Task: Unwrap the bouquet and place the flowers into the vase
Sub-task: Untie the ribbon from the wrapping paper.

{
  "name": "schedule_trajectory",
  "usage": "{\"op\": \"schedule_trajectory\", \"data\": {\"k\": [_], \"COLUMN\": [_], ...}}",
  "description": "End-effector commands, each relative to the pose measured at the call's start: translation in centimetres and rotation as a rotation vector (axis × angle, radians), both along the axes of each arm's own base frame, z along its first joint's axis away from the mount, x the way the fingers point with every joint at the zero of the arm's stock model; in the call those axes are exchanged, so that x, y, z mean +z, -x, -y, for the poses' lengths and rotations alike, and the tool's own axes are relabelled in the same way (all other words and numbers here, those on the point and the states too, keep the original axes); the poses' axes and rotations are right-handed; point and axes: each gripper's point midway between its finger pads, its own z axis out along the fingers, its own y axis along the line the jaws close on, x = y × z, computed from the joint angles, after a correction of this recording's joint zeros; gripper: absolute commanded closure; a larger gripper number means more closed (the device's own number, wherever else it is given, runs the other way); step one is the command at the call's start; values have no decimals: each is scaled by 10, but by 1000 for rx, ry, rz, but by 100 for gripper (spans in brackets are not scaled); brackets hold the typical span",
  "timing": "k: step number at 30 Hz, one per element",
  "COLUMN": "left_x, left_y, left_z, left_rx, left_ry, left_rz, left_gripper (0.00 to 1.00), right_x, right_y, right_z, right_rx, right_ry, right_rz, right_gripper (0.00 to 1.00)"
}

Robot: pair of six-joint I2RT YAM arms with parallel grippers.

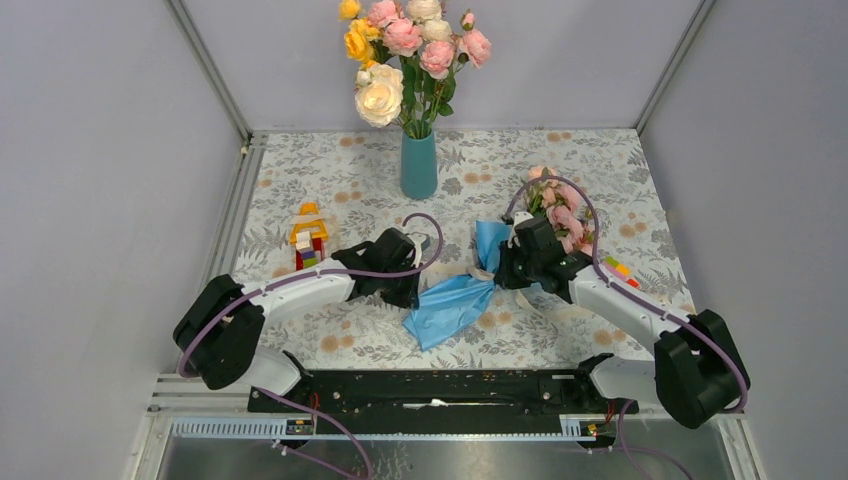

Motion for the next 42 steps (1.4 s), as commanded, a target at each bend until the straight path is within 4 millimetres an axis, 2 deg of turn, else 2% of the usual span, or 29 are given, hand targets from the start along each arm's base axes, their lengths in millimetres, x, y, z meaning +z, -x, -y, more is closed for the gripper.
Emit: {"op": "schedule_trajectory", "data": {"k": [1, 6, 13, 20, 24, 27, 31, 36, 37, 42], "left_x": [4, 5, 1, 2, 3, 5, 14, 36, 41, 57], "left_y": [-11, -15, -11, -10, -8, -6, -6, -12, -14, -25], "left_z": [-8, -15, -16, -16, -10, -5, 0, 1, 1, -3], "left_rx": [62, 112, 116, 123, 111, 98, 80, 65, 64, 65], "left_ry": [-26, -16, -13, 2, 32, 61, 100, 125, 126, 95], "left_rz": [21, 29, 16, 18, 5, -5, 5, 75, 87, 149], "left_gripper": [100, 100, 100, 100, 100, 100, 100, 86, 77, 50], "right_x": [14, 29, 37, 29, 27, 29, 39, 56, 57, 46], "right_y": [-7, -4, -2, 1, 6, 11, 23, 35, 36, 31], "right_z": [23, 43, 51, 72, 77, 71, 40, 22, 20, 5], "right_rx": [-95, -190, -240, -368, -397, -356, -178, -86, -68, -21], "right_ry": [55, 79, 73, 130, 131, 97, -36, -159, -164, -166], "right_rz": [85, 143, 169, 152, 142, 138, 140, 180, 179, 120], "right_gripper": [100, 100, 98, 78, 72, 67, 60, 56, 56, 62]}}
